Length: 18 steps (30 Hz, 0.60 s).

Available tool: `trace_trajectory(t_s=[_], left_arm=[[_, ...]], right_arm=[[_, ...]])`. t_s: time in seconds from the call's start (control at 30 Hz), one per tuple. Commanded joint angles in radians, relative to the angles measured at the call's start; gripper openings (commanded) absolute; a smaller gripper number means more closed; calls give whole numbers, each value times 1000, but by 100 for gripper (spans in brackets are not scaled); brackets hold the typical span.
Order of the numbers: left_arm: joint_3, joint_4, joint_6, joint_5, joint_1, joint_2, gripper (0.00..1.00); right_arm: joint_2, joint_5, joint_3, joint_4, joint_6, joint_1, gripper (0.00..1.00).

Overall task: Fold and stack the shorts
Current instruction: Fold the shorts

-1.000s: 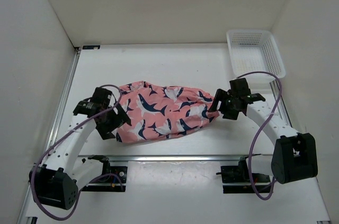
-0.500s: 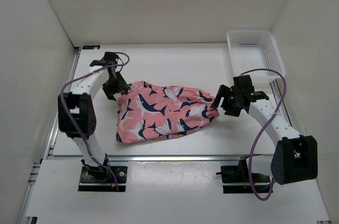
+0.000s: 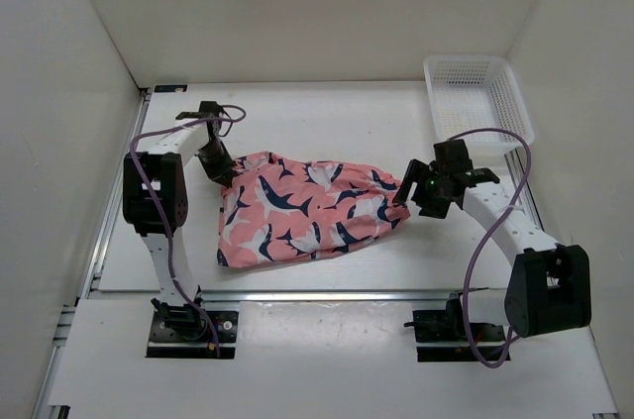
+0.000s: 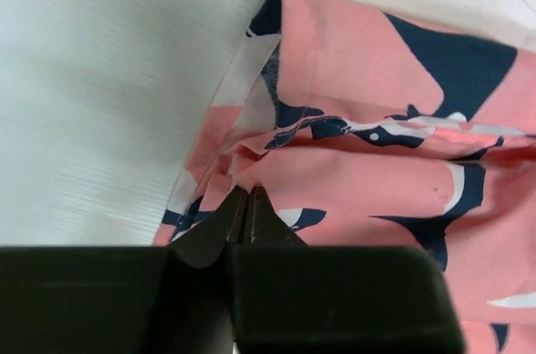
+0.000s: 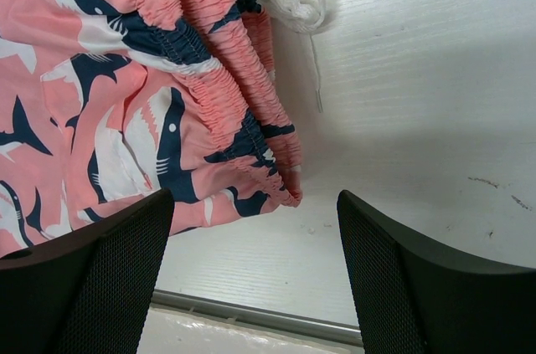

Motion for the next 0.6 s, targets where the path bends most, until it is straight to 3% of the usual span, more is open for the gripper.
trace_trajectory(t_s=[0.0, 0.17, 0.37, 0.57], left_arm=[[39, 6, 21, 9, 1, -46, 10], [39, -4, 21, -43, 1, -111, 10], [172, -86, 21, -126, 1, -189, 10], [307, -136, 39, -136, 50, -60, 10]], right_arm=[[10, -12, 50, 1, -12, -3, 83], [30, -3, 50, 1, -12, -3, 83], [39, -3, 41, 11, -12, -3, 83], [59, -3, 41, 29, -12, -3, 84]])
